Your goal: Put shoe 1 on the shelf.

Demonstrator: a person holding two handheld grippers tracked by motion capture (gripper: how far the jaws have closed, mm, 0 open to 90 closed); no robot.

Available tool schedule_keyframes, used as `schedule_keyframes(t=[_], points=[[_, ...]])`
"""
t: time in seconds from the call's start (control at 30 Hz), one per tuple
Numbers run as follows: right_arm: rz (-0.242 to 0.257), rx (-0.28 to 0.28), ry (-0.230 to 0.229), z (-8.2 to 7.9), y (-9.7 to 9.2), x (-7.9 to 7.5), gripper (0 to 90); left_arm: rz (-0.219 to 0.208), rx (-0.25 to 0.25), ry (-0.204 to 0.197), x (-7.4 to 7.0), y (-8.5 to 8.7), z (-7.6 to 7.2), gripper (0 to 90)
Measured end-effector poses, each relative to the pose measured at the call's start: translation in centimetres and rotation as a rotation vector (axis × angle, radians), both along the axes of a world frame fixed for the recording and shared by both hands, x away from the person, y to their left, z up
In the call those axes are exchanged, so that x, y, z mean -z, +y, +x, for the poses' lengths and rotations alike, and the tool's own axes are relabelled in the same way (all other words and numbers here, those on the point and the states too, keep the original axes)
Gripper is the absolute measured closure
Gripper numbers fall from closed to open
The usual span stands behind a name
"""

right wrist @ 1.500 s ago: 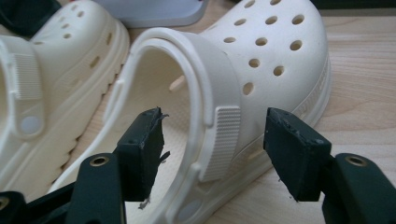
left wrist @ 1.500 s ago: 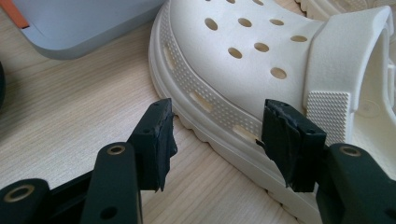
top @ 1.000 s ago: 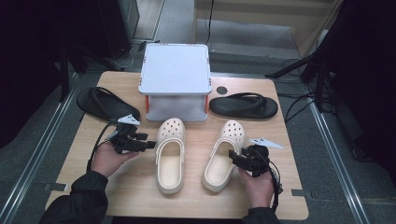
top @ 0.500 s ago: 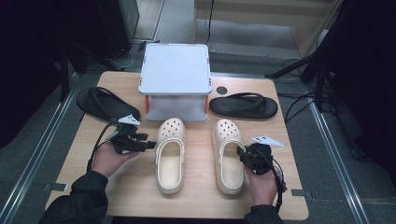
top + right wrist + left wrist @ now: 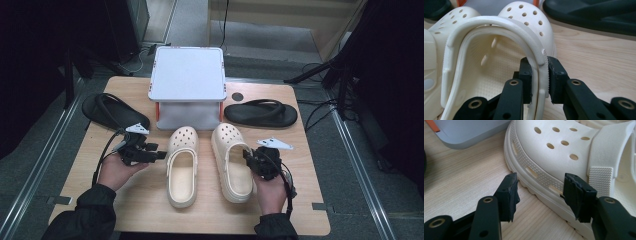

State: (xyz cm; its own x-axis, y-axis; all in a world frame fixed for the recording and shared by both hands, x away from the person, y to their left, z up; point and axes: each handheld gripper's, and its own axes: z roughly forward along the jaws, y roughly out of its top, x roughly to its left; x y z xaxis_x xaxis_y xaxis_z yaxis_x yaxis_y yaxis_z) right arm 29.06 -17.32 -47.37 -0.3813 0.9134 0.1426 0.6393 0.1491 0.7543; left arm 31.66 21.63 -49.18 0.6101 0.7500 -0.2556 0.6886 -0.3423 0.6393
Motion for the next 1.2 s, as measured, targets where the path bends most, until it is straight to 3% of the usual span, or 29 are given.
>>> schedule_keyframes(t=[0.1,0.2,0.3,0.47,0.93,1.2], points=[[-0.017,-0.024,0.005,0.4,1.1,0.1,76.7,-0.001,0.003,0.000,-0.1,0.2,-0.2,54.2],[-0.027,-0.038,0.009,0.7,1.8,0.3,76.5,-0.028,0.005,0.005,-0.3,0.4,-0.4,62.0],[-0.043,-0.044,0.013,1.0,2.4,0.5,76.5,-0.038,0.002,-0.016,-0.6,0.6,-0.7,72.3],[-0.067,-0.063,0.014,1.1,3.2,0.7,76.2,-0.048,0.012,-0.002,-0.5,0.8,-0.7,86.3],[-0.083,-0.106,0.015,1.0,4.6,1.0,74.7,-0.002,0.048,0.042,1.5,-1.0,-0.6,86.6],[-0.077,-0.141,0.025,0.7,5.0,1.3,72.6,-0.010,0.053,0.049,1.7,-1.1,-0.9,87.3]])
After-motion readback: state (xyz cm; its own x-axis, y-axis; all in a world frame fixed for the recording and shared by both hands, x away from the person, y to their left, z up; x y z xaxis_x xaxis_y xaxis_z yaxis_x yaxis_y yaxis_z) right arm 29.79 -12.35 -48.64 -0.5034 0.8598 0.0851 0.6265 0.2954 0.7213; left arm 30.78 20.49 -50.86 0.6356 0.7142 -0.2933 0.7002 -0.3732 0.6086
